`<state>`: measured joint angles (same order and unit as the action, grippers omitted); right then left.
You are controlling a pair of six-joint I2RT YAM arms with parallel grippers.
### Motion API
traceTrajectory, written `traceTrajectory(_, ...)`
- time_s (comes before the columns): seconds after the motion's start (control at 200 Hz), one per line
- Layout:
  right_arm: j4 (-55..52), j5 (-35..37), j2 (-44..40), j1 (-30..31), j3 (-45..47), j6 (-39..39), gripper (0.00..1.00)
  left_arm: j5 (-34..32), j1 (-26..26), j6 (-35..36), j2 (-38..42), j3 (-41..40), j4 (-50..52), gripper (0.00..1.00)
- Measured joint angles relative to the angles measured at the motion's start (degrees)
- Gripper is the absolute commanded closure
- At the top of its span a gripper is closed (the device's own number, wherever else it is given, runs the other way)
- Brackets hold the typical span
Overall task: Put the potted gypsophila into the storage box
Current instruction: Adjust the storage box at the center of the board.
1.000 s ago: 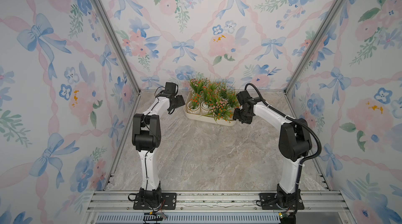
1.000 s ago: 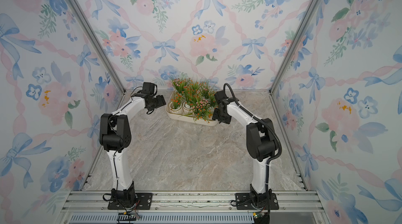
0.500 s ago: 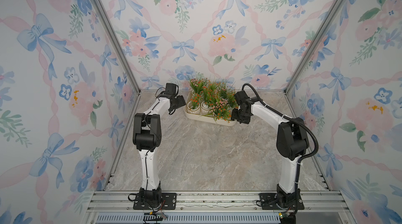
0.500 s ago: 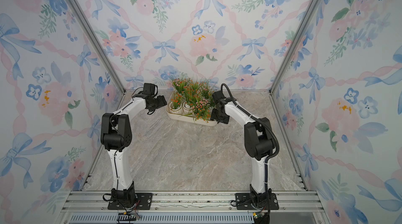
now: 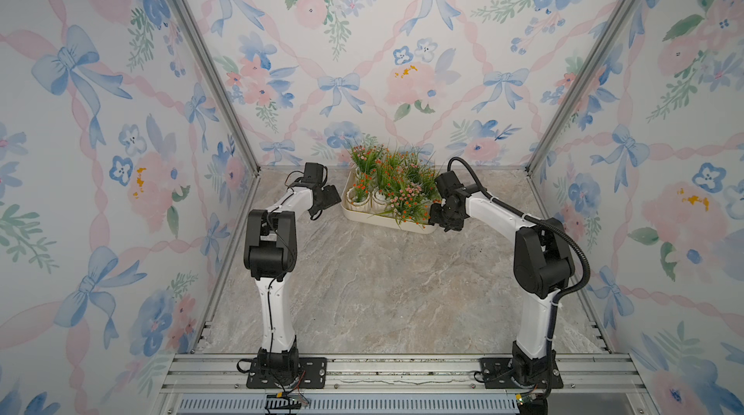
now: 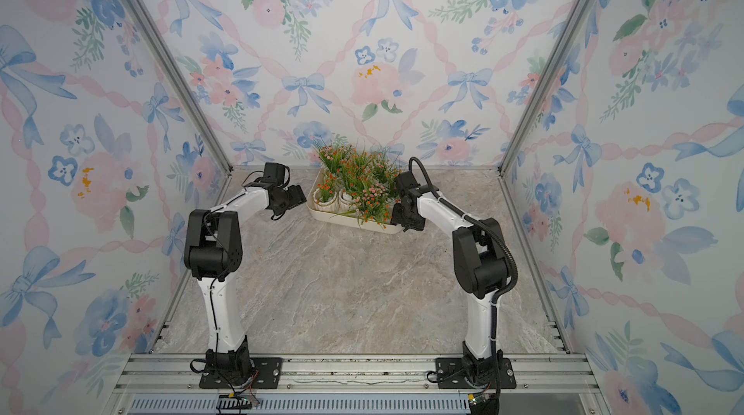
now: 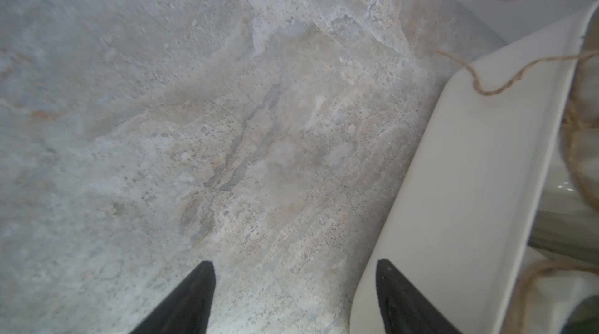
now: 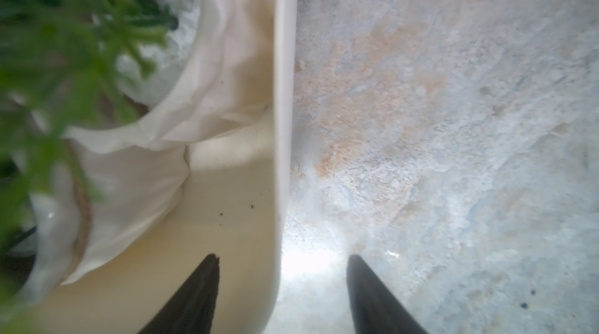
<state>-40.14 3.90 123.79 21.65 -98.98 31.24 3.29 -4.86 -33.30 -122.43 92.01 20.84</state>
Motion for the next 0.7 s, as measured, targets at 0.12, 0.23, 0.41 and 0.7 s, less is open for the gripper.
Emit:
traceTrajectory(0.12,0.7,0.0,-0.7,-1.4,0.7,-0.8,0.36,-0.5,-0.3,0.0,0.7,-0.7,0.0,0.21)
traceTrajectory(0.23,1.0,-0.1,-0.7,-2.6,0.9,-1.9,0.36,-0.9,-0.6,0.0,1.0,-1.2,0.0,0.21)
traceTrajectory(0.41,0.3,0.0,-0.7,-3.8,0.9,-3.5,0.36,-1.0,-1.7,0.0,1.0,-1.7,-0.1,0.21)
traceTrajectory(0.7,-0.1,0.0,0.8,-5.2,0.8,-5.0,0.36,-1.6,-4.3,0.0,2.1,-5.2,0.0,0.21)
